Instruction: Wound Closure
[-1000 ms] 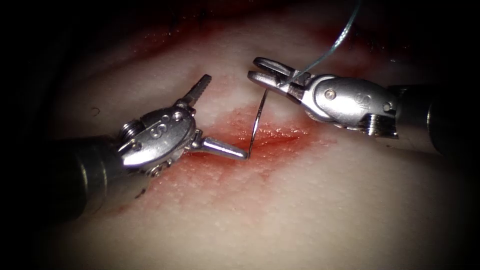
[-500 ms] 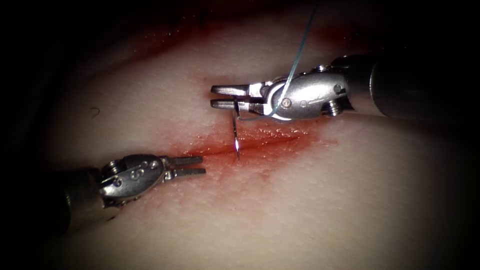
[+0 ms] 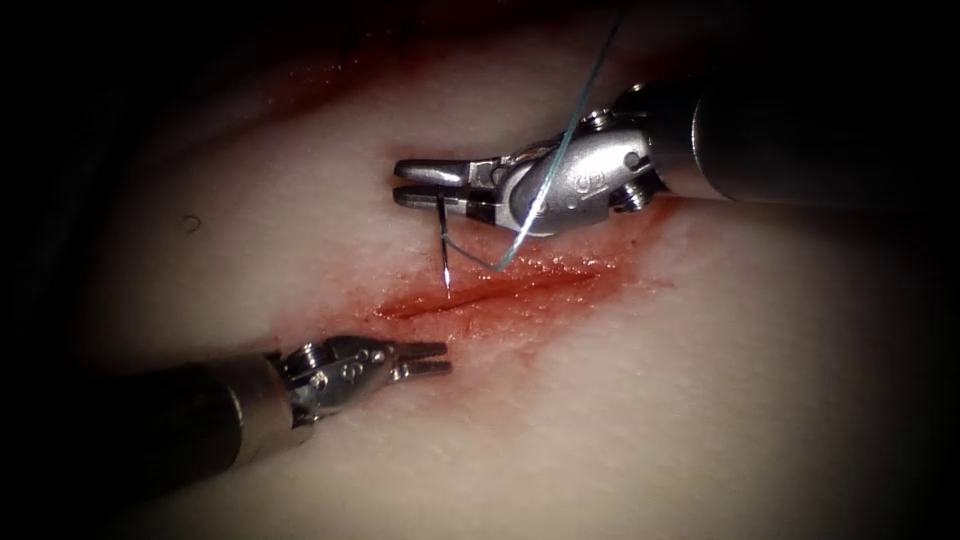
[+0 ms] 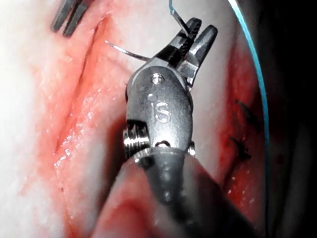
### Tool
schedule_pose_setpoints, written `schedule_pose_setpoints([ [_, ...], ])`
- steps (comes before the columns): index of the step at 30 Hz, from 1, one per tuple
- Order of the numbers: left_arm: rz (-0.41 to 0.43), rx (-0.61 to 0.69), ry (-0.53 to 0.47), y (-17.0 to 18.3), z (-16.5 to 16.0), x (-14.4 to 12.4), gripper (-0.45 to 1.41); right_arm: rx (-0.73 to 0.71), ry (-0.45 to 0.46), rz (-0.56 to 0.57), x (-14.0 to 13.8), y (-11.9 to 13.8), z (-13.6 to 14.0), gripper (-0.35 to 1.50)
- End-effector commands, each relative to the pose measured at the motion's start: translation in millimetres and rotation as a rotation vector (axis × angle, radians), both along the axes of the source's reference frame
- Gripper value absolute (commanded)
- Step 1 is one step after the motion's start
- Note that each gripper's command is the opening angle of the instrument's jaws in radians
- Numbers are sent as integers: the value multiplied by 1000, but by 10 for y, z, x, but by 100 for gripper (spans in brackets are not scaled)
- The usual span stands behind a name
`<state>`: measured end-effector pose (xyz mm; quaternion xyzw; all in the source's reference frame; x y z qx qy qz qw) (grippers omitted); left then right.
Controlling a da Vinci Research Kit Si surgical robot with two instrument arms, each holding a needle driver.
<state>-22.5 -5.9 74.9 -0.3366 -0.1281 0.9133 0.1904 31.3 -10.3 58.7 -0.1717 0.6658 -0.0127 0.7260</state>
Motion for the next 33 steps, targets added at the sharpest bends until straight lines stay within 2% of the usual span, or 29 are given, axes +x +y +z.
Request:
schedule_pose_setpoints([
  [1, 0, 7, 5, -5, 9, -6, 5, -8, 3, -4, 13, -1, 8, -35],
  [10, 25, 57, 21, -17, 20, -7, 7, -32, 0, -1, 31, 6, 22, -35],
  [33, 31, 84, 7, -15, -3, -10, 9, -95, -20, -5, 44, -4, 47, -35],
])
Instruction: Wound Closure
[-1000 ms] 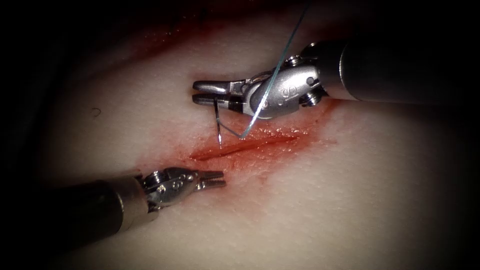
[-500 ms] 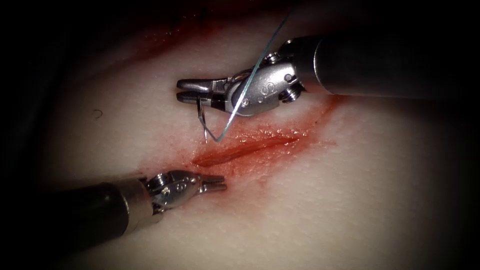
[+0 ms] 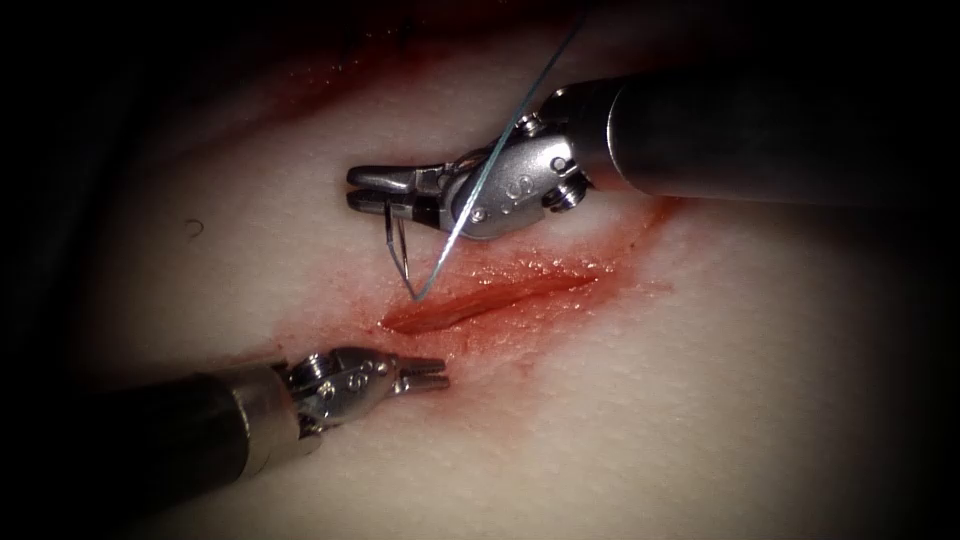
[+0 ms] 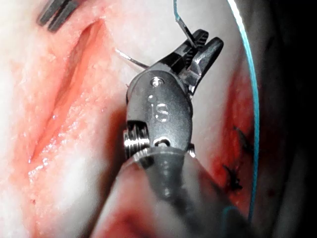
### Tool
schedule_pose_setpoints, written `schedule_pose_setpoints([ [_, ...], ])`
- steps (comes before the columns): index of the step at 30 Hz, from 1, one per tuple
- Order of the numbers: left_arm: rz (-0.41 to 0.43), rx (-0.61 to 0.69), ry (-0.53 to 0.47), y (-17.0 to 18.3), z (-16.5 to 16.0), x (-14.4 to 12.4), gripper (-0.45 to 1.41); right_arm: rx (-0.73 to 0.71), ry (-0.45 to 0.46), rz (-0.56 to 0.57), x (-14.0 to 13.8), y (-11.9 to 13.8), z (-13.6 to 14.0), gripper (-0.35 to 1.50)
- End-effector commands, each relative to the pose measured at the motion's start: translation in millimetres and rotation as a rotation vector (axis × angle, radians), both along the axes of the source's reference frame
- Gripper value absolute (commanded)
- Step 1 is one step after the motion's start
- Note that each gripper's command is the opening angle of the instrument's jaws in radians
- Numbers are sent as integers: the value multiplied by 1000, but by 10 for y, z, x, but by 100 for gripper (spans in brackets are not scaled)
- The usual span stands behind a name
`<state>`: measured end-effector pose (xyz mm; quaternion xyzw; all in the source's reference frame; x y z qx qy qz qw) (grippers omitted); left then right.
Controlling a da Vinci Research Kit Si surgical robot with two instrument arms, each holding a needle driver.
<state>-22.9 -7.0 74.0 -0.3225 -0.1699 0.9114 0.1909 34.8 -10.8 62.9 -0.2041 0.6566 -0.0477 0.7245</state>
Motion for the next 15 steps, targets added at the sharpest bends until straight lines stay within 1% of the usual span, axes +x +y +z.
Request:
schedule_pose_setpoints([
  [1, 1, 1, -1, -4, 7, -6, 9, -2, 3, -3, 9, 1, 7, -35],
  [7, 1, 3, -2, -3, 5, -6, 9, -10, 3, -2, 11, -1, 13, -35],
  [15, 1, 5, -3, -3, 3, -6, 9, -68, -16, -10, 11, -5, 25, -35],
])
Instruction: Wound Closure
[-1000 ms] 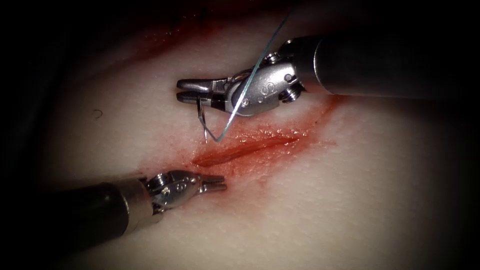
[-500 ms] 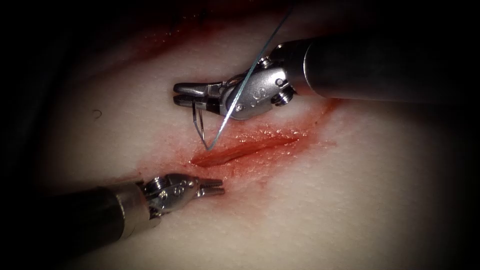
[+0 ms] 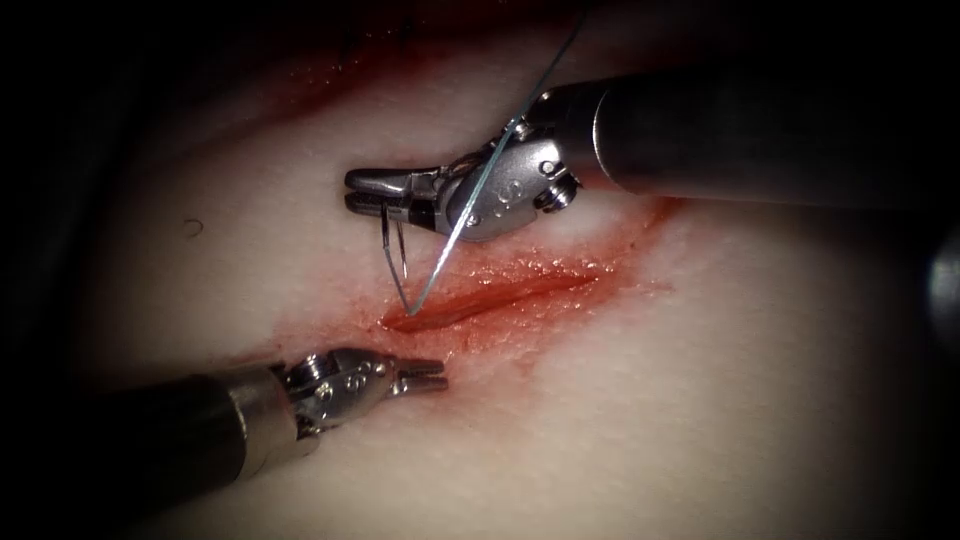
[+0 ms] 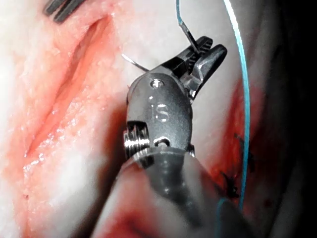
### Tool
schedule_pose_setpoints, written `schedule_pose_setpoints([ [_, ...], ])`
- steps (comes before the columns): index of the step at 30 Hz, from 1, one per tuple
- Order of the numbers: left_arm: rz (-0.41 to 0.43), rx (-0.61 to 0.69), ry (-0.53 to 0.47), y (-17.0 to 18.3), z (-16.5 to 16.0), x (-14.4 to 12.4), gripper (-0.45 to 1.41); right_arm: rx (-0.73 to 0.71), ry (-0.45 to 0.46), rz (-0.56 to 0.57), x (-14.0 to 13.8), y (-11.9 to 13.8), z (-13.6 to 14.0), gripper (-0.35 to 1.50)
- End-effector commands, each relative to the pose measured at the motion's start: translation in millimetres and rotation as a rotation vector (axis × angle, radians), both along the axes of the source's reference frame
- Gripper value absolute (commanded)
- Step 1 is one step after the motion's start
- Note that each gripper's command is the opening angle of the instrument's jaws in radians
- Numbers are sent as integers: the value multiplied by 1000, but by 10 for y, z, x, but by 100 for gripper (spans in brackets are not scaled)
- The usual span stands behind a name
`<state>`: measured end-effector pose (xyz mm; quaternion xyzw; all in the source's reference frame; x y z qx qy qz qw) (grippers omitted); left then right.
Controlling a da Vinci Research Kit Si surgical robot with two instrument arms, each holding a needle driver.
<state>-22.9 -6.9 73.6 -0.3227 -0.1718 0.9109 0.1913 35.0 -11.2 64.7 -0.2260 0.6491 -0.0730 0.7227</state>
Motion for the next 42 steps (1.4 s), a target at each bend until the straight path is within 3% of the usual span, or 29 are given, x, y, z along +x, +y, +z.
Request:
schedule_pose_setpoints([
  [1, 1, 2, -1, -4, 7, -6, 9, -5, 0, -7, 10, -3, 10, -35],
  [14, 4, 2, 0, 4, 3, 6, 7, -33, -41, -68, 5, -34, 37, -35],
  [18, 3, 3, -1, 5, 7, 8, 7, 21, -46, -64, 2, -40, 36, -35],
  [29, 16, 9, 39, -14, 33, 0, 4, 241, -50, -27, -1, -27, 28, -35],
  [42, 40, 47, 77, -34, 48, 35, 4, 440, -79, -27, -2, -16, 36, -35],
])
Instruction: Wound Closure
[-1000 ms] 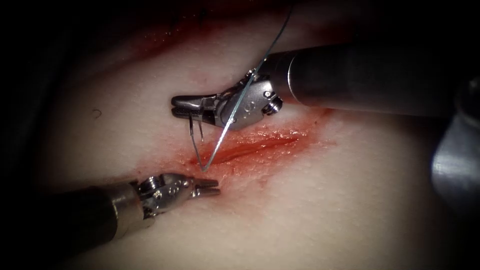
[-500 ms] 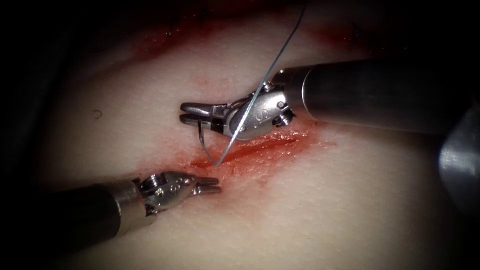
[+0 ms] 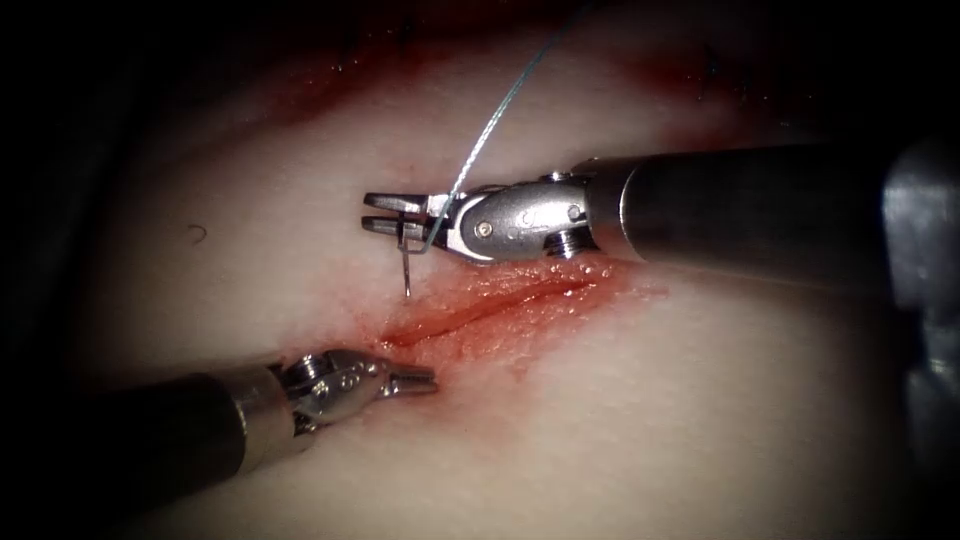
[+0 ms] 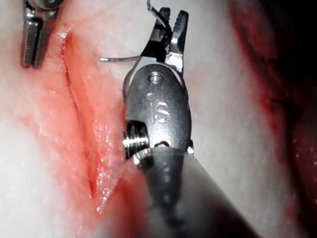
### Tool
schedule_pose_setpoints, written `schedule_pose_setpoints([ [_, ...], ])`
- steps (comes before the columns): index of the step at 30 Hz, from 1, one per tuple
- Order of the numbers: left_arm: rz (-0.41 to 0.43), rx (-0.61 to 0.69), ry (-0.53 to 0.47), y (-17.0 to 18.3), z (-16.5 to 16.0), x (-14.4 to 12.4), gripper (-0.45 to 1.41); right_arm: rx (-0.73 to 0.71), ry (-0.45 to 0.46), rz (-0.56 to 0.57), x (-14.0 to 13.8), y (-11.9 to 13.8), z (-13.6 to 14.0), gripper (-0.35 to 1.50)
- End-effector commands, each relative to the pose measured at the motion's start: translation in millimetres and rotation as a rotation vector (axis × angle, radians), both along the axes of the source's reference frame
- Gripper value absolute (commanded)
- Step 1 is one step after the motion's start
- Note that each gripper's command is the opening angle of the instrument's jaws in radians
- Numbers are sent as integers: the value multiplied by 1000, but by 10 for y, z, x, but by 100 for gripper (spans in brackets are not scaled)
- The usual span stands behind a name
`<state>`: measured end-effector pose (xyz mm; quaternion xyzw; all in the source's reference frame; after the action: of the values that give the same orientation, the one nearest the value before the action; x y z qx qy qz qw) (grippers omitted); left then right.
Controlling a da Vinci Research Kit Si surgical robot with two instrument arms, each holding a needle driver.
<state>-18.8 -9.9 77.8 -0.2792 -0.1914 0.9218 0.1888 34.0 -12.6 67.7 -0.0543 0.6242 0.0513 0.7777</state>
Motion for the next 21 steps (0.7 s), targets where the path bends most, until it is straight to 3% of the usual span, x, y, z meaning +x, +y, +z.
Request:
schedule_pose_setpoints([
  [1, 1, 3, -1, -5, 7, -4, 4, 20, -8, -5, 9, -2, 6, -35],
  [15, 27, 17, 11, -5, 6, 14, 4, 251, -24, -186, 25, -14, 24, -35],
  [21, 27, 28, 14, -4, 4, 20, 4, 304, -22, -186, 22, -15, 25, -35],
])
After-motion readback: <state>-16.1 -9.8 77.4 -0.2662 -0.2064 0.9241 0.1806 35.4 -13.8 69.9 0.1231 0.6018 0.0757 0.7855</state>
